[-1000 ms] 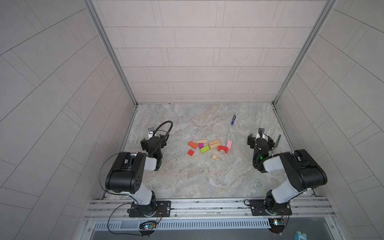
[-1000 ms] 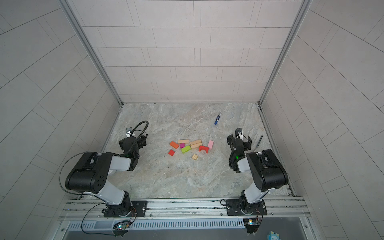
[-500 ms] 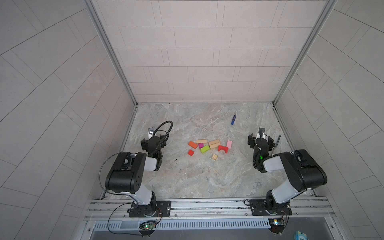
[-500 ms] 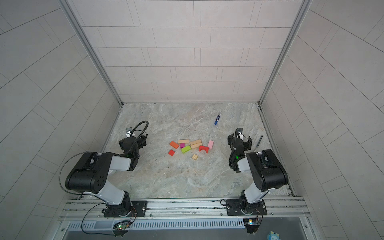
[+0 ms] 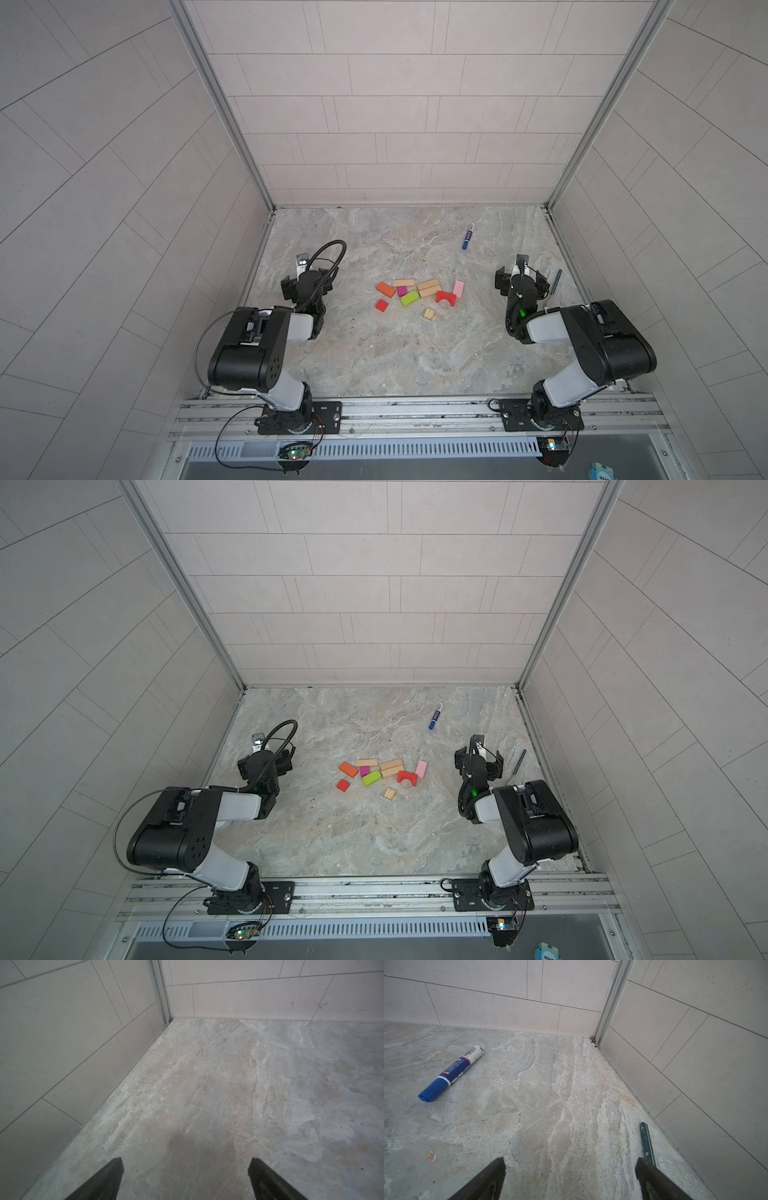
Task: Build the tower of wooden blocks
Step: 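Grasp a plain wooden plank with the right gripper while the left arm approaches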
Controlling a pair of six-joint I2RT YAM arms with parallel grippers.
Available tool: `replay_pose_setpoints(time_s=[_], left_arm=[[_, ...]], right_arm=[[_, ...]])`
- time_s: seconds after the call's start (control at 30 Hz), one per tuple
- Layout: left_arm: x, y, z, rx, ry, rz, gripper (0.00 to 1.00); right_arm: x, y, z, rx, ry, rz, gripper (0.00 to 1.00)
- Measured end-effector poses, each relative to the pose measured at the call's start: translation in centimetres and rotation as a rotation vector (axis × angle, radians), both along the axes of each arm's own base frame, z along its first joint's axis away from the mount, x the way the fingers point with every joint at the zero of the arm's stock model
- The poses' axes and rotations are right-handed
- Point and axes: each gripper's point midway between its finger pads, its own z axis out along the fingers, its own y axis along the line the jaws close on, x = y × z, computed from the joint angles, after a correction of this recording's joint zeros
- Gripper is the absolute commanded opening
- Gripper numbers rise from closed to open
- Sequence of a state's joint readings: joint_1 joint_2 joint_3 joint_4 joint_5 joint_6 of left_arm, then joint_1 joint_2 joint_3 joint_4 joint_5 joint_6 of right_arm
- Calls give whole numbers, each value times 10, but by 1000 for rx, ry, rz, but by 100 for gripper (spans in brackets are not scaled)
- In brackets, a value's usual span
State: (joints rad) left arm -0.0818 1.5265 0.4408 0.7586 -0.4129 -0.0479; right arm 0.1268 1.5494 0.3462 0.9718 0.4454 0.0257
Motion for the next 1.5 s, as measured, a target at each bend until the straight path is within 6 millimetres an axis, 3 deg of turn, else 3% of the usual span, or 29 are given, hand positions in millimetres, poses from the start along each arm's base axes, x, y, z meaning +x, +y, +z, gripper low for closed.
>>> replay_pose_setpoints(time_s=[0.07,0.13,0.33,0.4,0.5,0.63,0.77,0.9,1.17,1.5], left_arm=[[9,-3,20,7,-14,0,100],[16,-6,48,4,-60,-2,100],[26,-17,103,-67,-85,-24,99],[33,-23,119,-107,-68,-42,98],[36,-34,139,-184,-43,-70,98],[28,-50,148,-265,34,-122,98],[12,-72,147,-330,144,-209,99],[-9,-97,137,-399,245,-314,99],[-55,-146,114,-515,384,-519,99],[-92,-159,104,-549,404,-617,99]], right_arm=[[0,6,8,-14,19,17,99],[6,12,31,-18,2,30,99],[23,25,121,32,-120,83,99],[29,32,137,70,-107,108,99],[34,45,145,138,-46,140,99],[31,66,138,208,69,175,99],[15,93,120,269,204,220,99],[-1,119,108,284,313,266,99],[-27,165,75,272,510,397,85],[-37,223,39,279,686,581,88]])
